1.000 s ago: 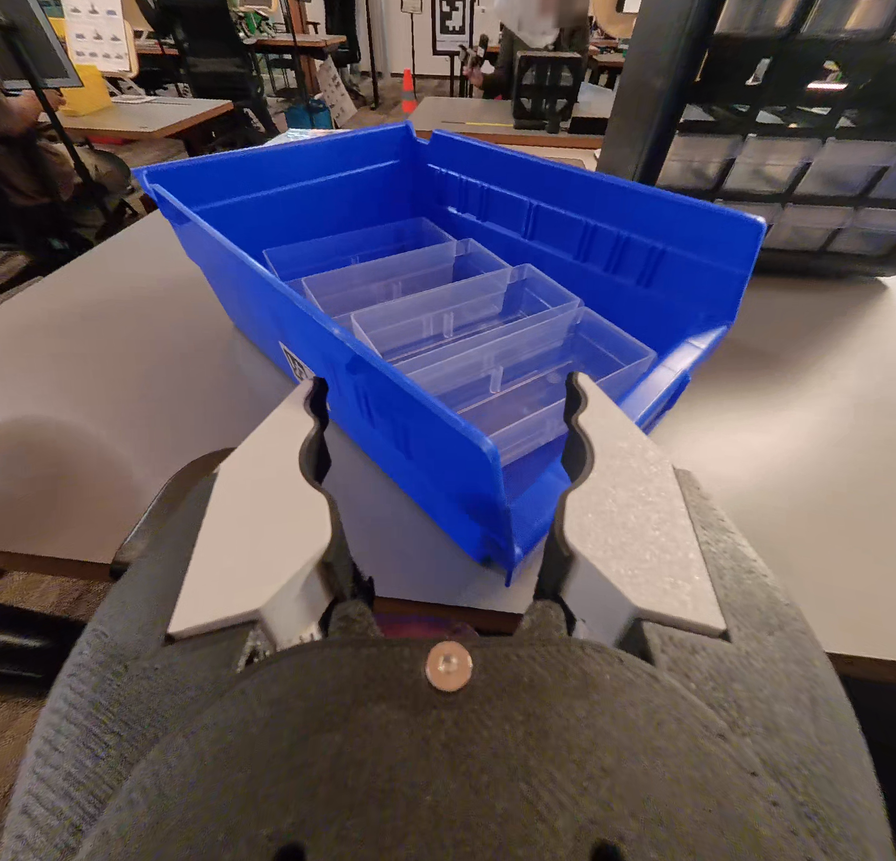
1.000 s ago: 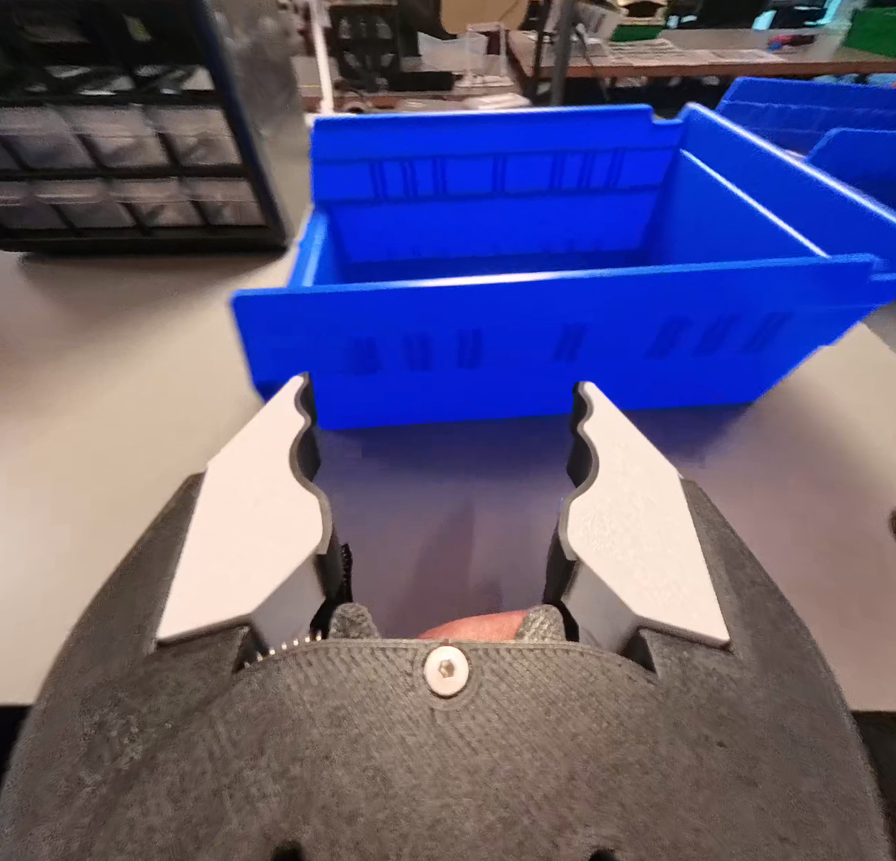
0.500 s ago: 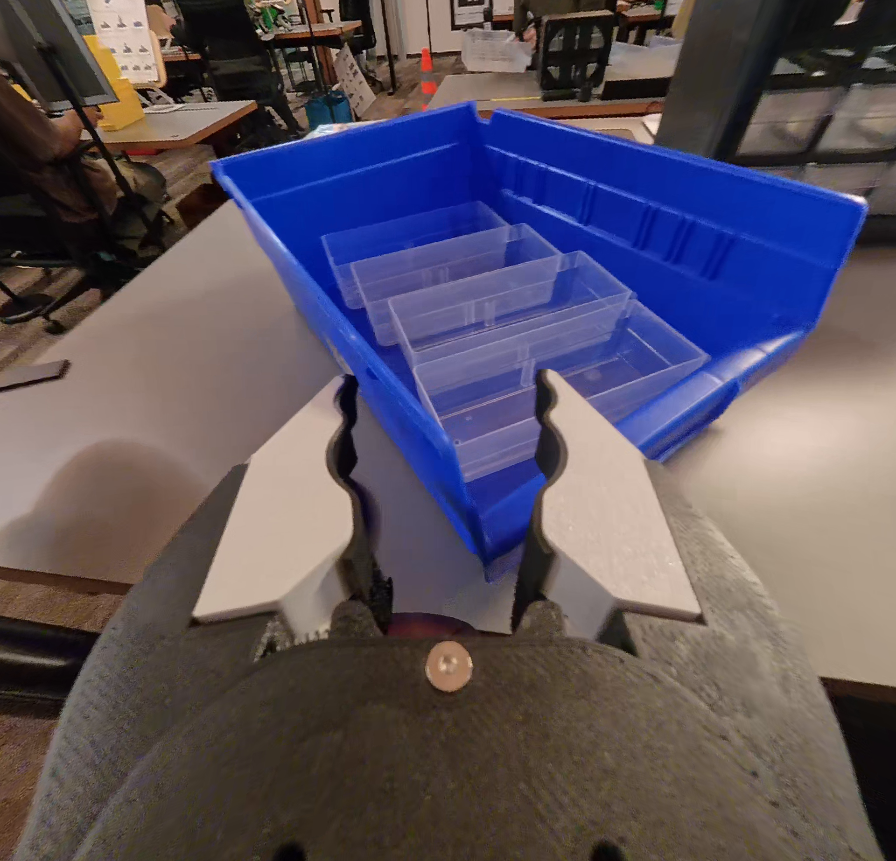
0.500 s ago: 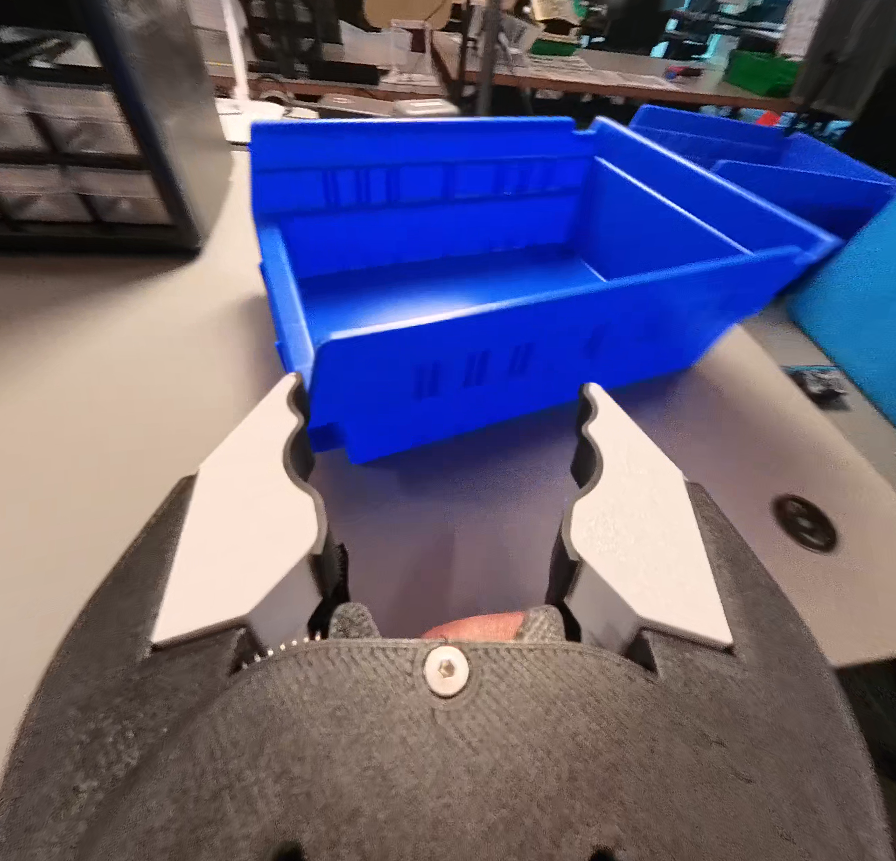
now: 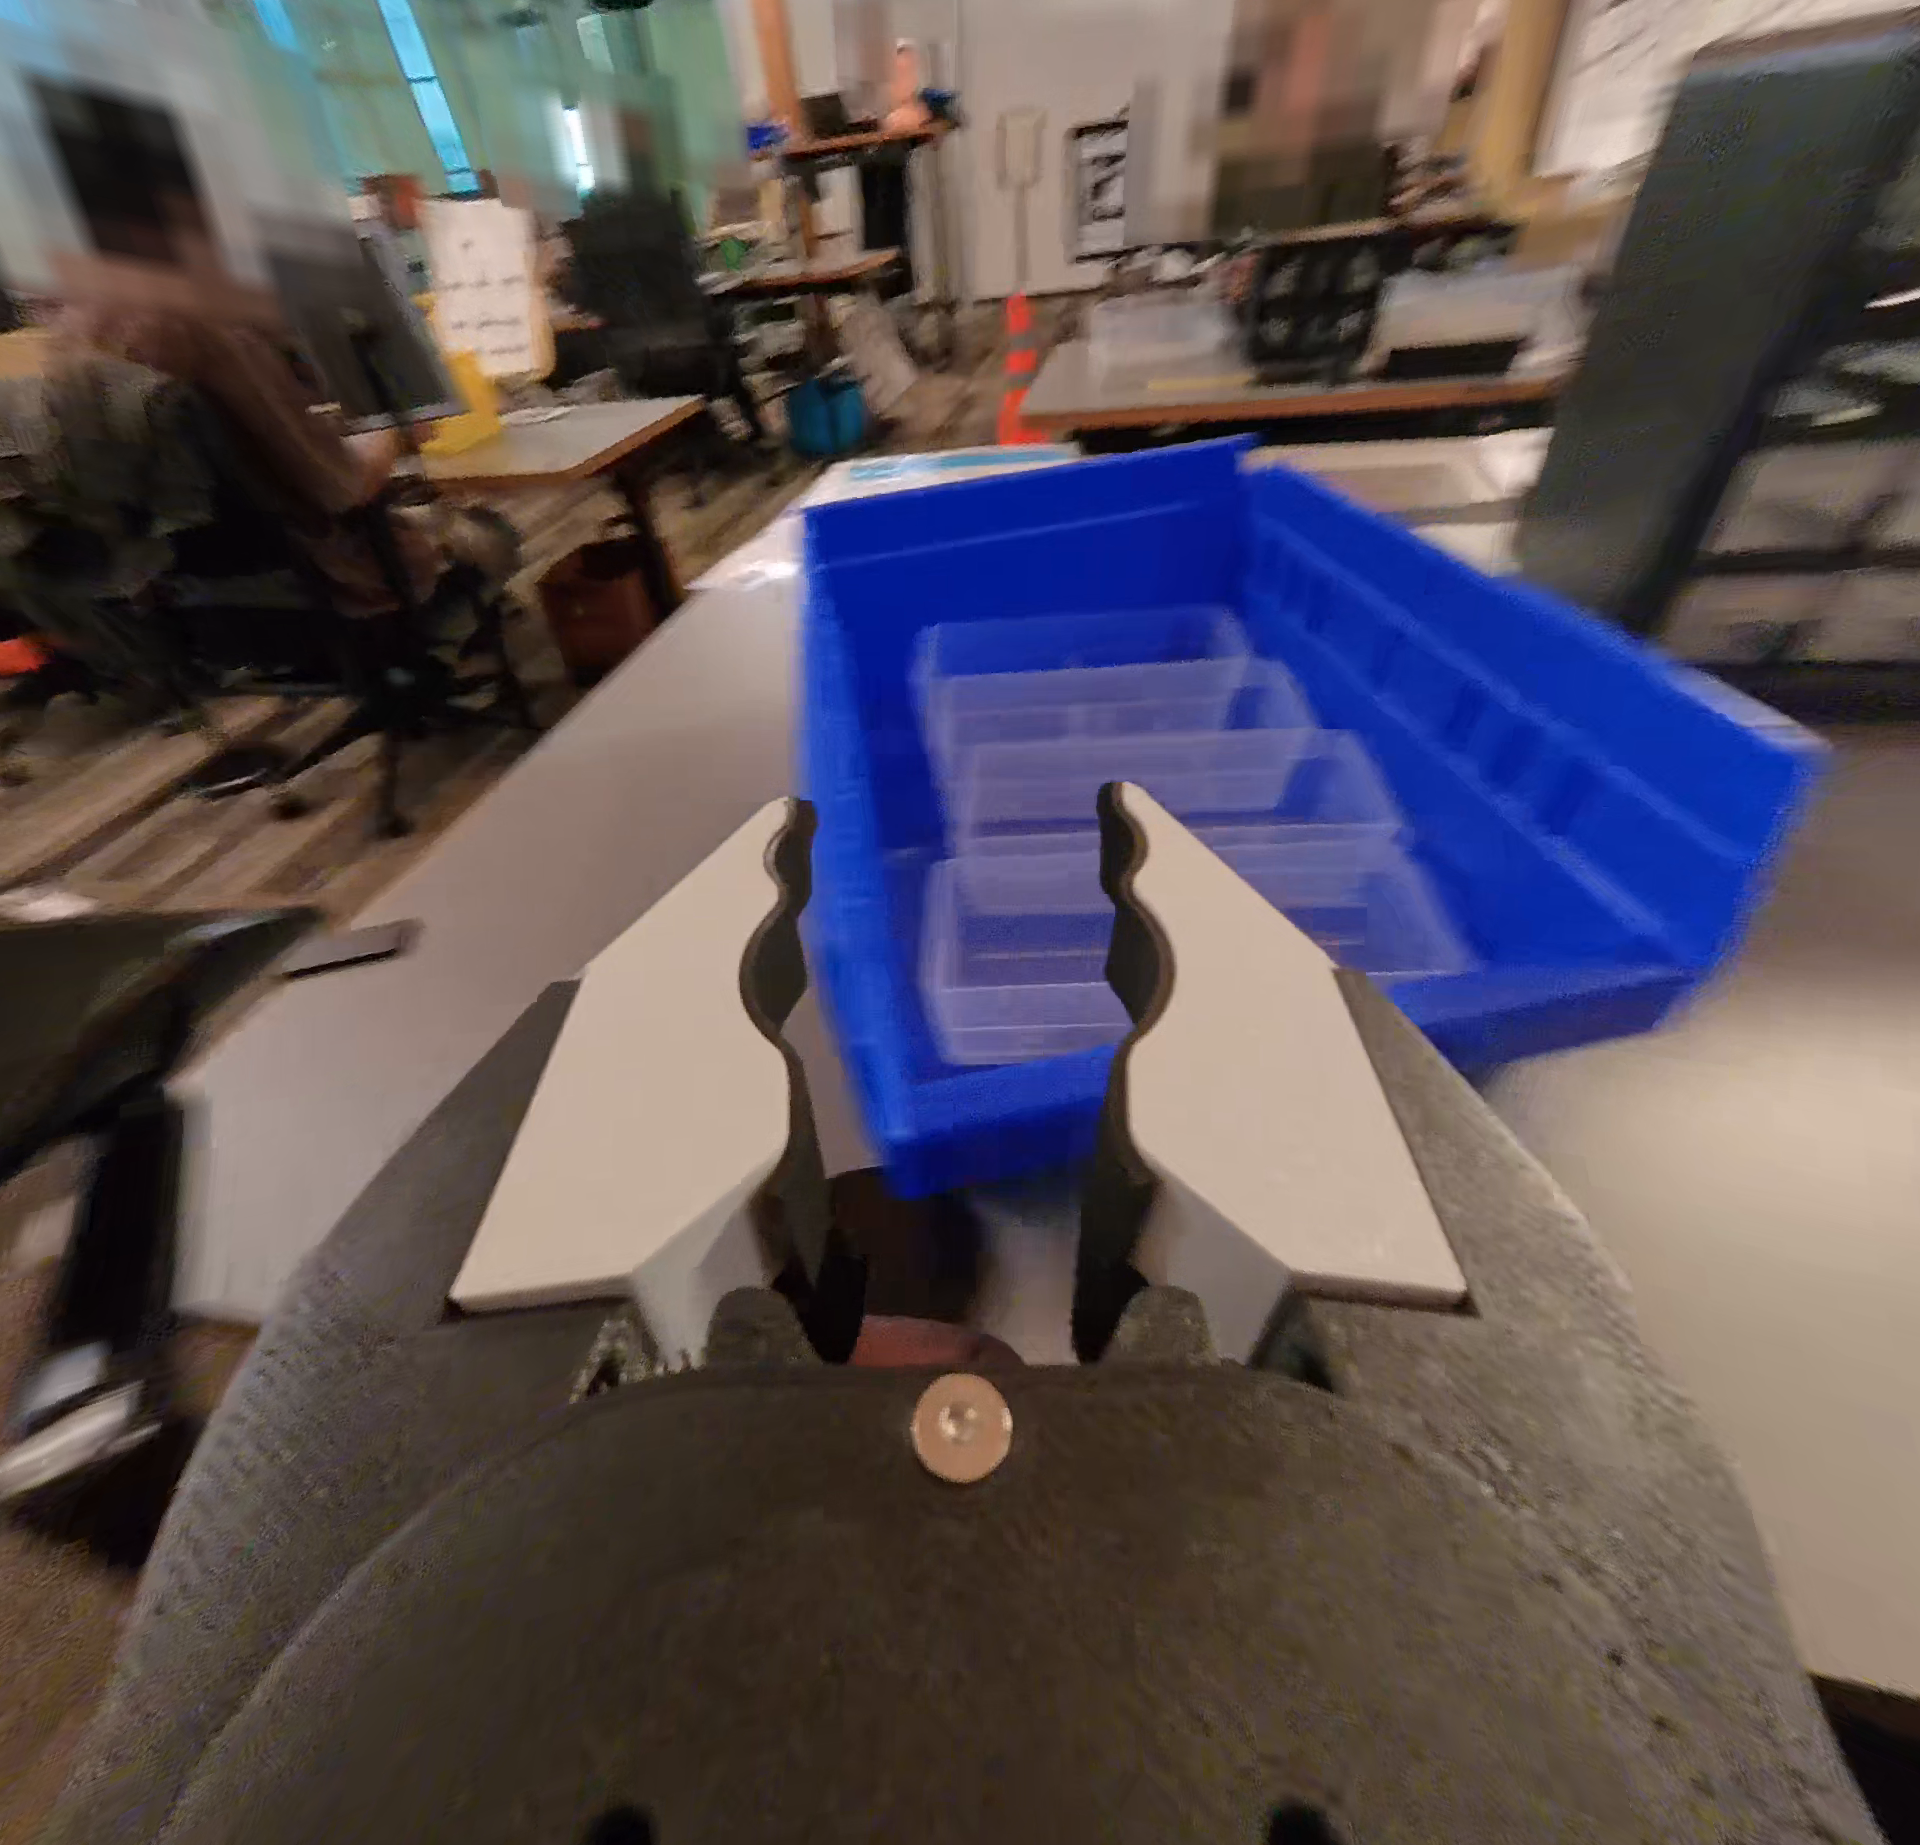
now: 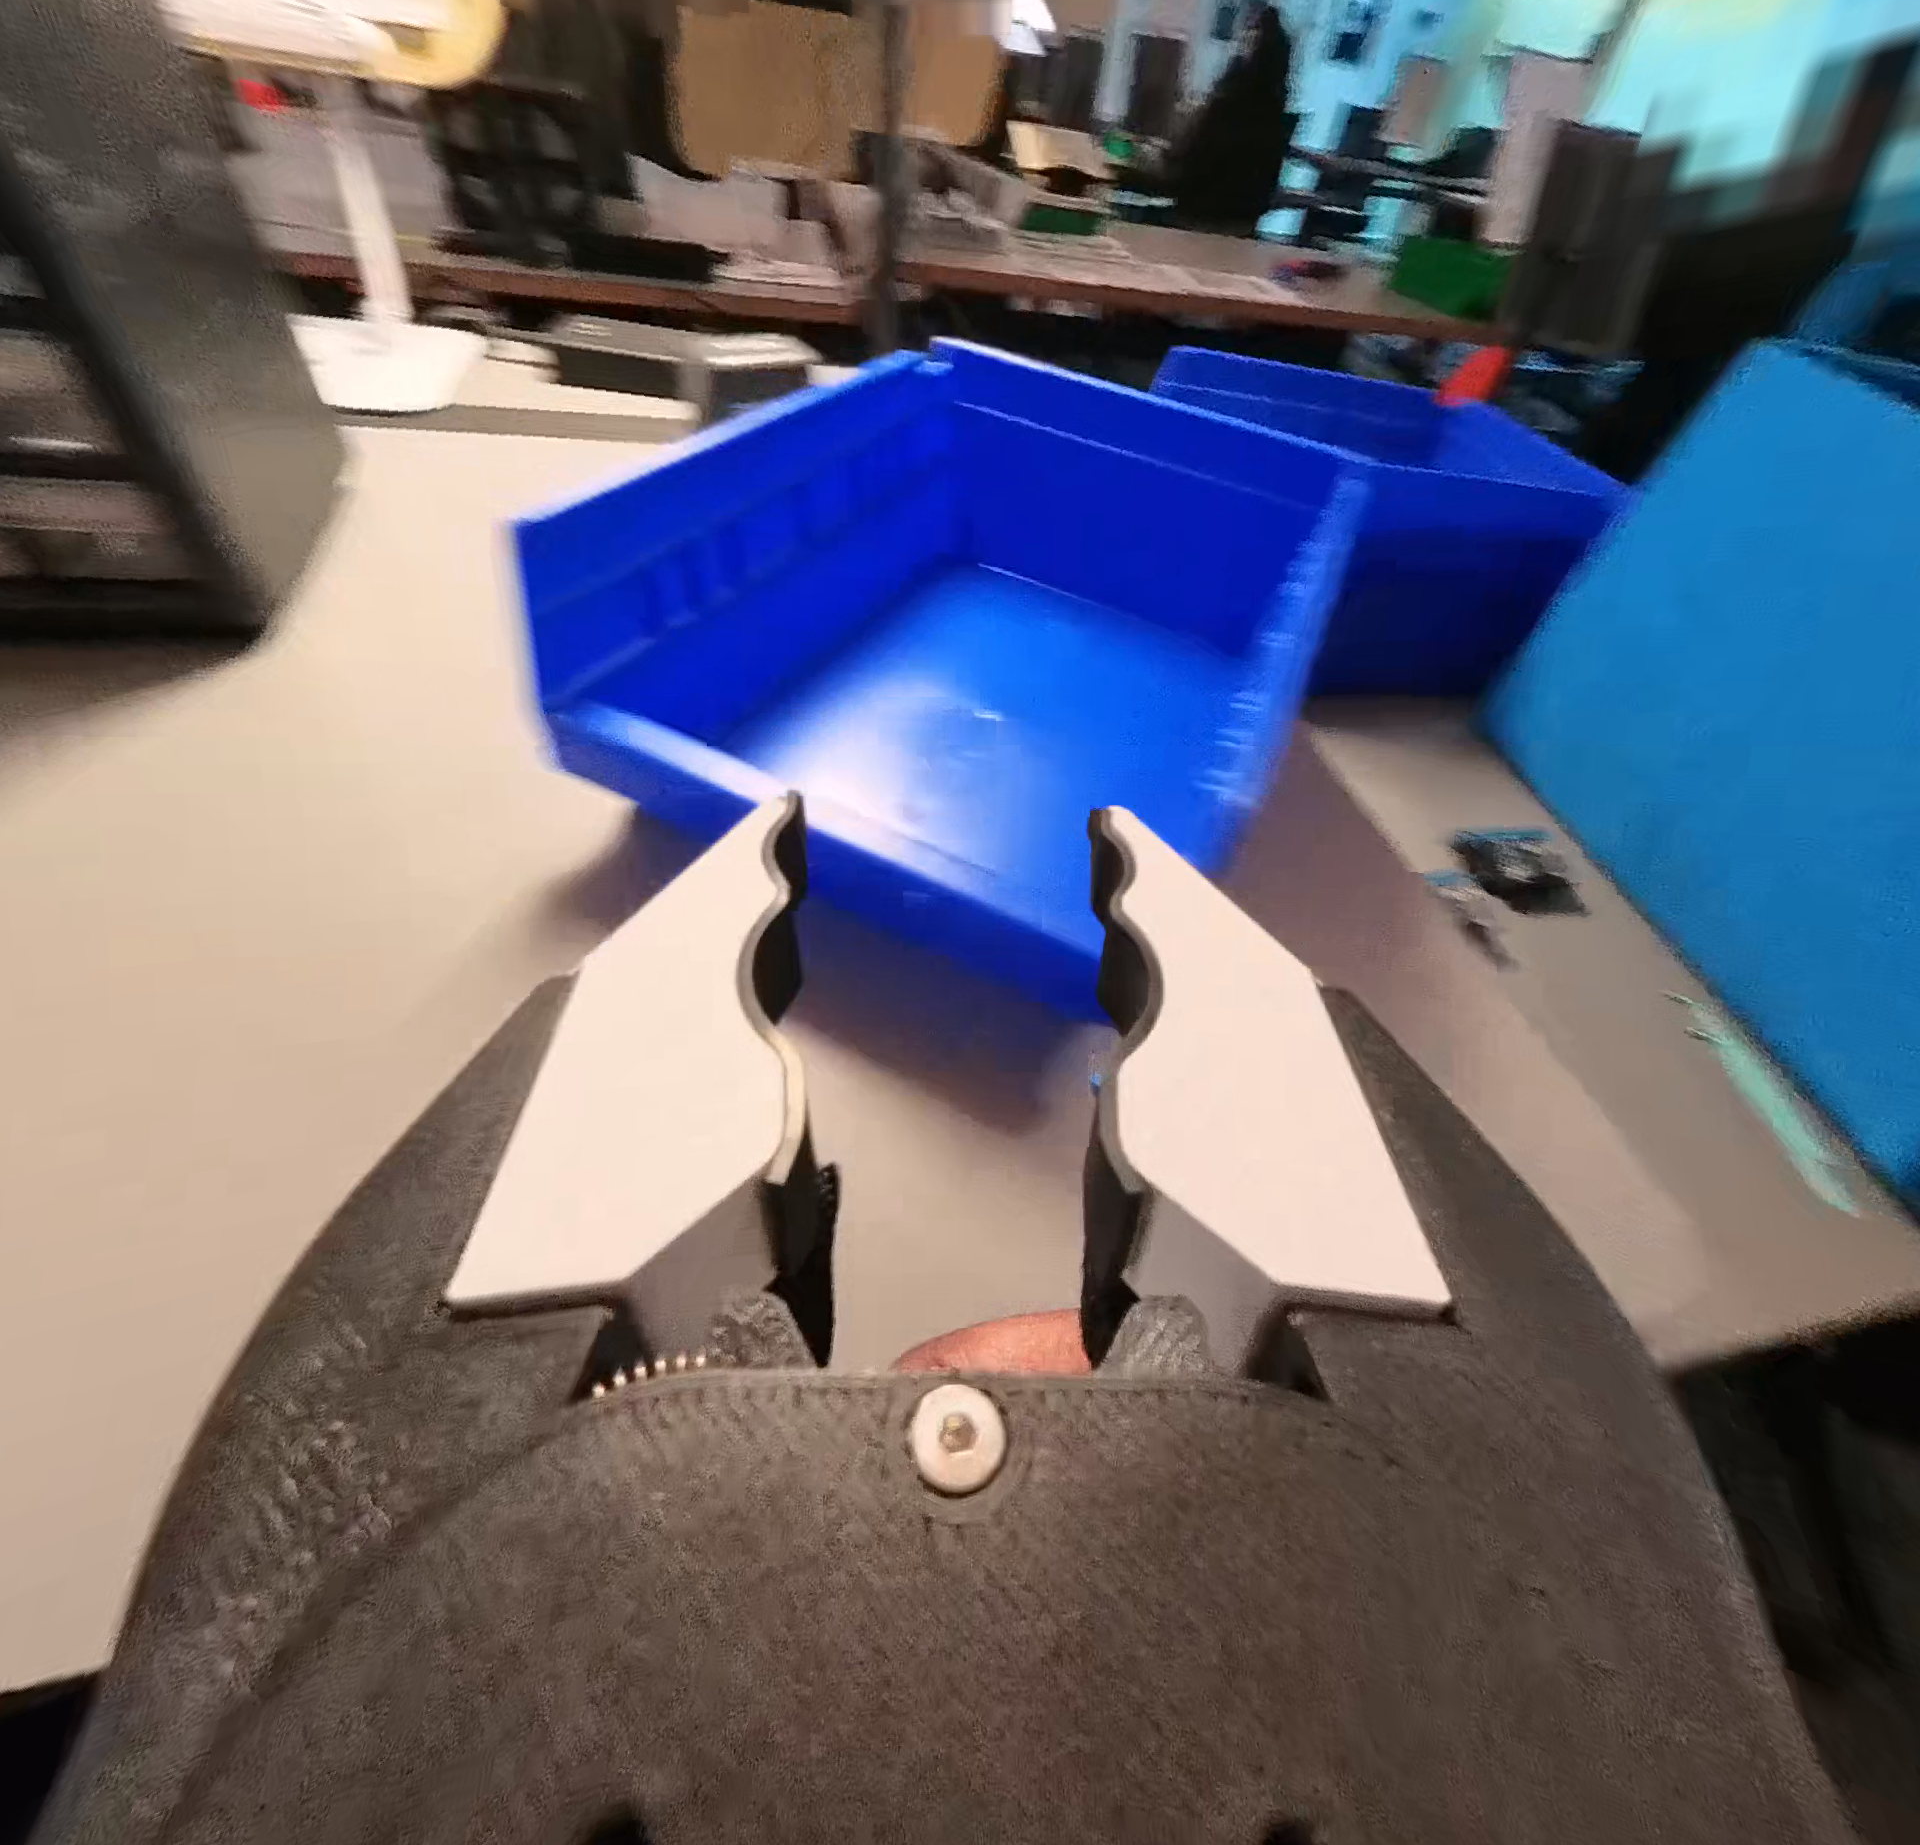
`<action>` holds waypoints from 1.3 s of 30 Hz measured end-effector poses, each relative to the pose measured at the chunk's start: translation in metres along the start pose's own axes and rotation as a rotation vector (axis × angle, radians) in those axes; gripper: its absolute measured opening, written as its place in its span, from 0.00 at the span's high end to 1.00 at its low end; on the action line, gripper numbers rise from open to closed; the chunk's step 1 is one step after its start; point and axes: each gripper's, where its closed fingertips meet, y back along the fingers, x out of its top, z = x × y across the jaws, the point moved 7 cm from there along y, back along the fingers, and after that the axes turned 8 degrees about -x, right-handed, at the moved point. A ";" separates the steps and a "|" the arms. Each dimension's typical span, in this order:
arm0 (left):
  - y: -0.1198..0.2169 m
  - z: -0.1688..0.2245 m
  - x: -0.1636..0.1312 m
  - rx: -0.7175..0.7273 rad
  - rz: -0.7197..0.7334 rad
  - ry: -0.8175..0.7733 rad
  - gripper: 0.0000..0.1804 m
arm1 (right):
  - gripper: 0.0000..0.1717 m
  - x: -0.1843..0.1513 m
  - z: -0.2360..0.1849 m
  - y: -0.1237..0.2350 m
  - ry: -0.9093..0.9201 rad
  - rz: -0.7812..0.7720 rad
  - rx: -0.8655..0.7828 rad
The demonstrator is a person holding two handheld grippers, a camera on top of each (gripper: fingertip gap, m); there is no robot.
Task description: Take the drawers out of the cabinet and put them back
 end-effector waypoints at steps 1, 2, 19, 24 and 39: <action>0.000 0.017 0.001 -0.077 0.022 0.015 0.68 | 0.66 0.002 -0.019 -0.002 -0.004 0.006 0.071; -0.002 0.038 0.001 -0.172 0.029 0.031 0.66 | 0.65 0.003 -0.036 -0.008 -0.003 0.005 0.124; -0.071 0.149 -0.015 -0.333 -0.112 -0.114 0.89 | 0.90 0.011 -0.112 -0.096 0.153 -0.041 0.197; -0.079 0.125 -0.017 -0.270 -0.117 -0.162 0.93 | 0.93 0.001 -0.084 -0.073 0.142 -0.027 0.172; -0.107 0.041 -0.016 -0.253 -0.175 -0.105 0.99 | 0.91 -0.003 -0.067 -0.103 0.154 -0.050 0.320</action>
